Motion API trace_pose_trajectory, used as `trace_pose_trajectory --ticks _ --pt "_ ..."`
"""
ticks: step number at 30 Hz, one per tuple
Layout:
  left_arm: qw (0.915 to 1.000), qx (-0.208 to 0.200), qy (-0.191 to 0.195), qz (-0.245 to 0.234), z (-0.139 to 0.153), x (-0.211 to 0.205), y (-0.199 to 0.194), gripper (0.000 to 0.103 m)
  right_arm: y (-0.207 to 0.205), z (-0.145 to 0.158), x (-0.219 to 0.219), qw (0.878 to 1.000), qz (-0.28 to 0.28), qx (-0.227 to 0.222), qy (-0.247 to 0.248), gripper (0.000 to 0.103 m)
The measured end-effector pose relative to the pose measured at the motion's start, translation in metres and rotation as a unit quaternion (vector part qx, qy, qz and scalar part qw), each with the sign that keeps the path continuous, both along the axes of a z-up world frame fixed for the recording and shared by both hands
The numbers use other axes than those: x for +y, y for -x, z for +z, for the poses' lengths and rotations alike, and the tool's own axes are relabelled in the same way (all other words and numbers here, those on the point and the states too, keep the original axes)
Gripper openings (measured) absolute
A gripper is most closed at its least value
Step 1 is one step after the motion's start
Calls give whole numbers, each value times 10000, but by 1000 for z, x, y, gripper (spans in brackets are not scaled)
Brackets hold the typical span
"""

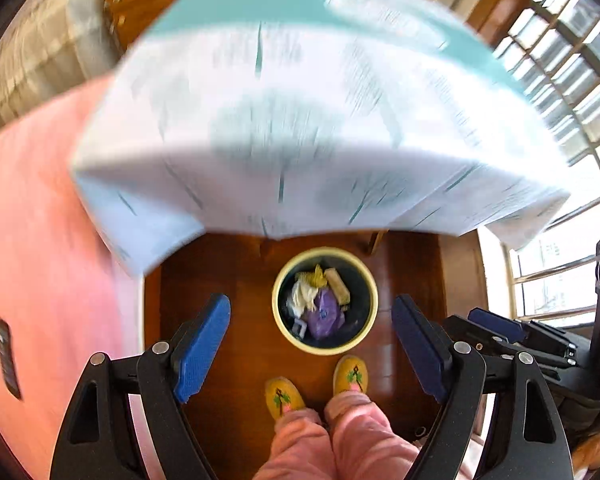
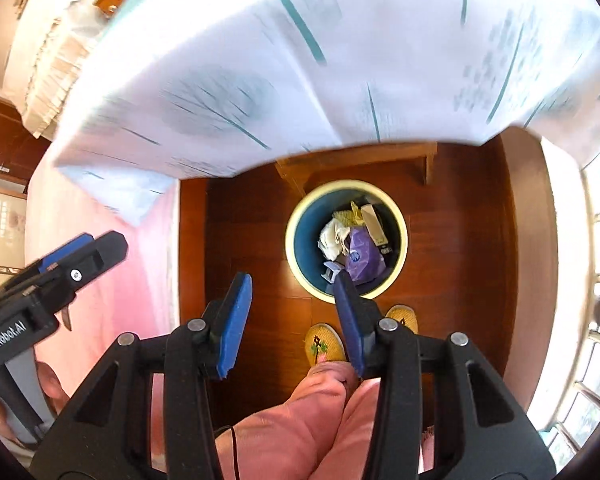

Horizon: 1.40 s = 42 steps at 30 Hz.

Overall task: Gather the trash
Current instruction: 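Raise both open tools and move back over the table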

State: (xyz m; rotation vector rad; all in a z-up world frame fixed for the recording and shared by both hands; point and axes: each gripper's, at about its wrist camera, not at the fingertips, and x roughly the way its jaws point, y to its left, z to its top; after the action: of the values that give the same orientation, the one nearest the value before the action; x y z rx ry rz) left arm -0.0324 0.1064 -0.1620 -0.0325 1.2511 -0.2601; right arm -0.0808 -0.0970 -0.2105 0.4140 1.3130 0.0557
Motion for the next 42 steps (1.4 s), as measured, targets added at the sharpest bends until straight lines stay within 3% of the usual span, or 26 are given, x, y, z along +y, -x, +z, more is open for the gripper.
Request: trace_pose_trajectory --ticks 5,10,17,22,27,34,42 --pt "9985 -418 289 -198 76 10 1 84 4 80 1 9985 -129 -489 195 39" --pt "9924 -1098 442 -325 148 22 -2 84 8 156 -2 9930 -327 -1035 464 39" --pt "9853 -1587 419 -462 215 30 -18 84 10 244 0 9773 -491 -1893 817 39" --pt "9806 -1841 396 -538 250 29 -36 84 3 288 2 9649 -414 -2358 1075 39" --pt "9782 -1935 392 -635 267 17 -61 84 -15 310 7 9568 -153 -2624 1245 39" --pt "9774 -2003 180 -656 264 -12 -128 84 -72 303 -2 9511 197 -2807 1273 39" --pt "9872 -1469 -26 -615 227 -73 -267 84 -212 264 -59 9558 717 -2680 977 39"
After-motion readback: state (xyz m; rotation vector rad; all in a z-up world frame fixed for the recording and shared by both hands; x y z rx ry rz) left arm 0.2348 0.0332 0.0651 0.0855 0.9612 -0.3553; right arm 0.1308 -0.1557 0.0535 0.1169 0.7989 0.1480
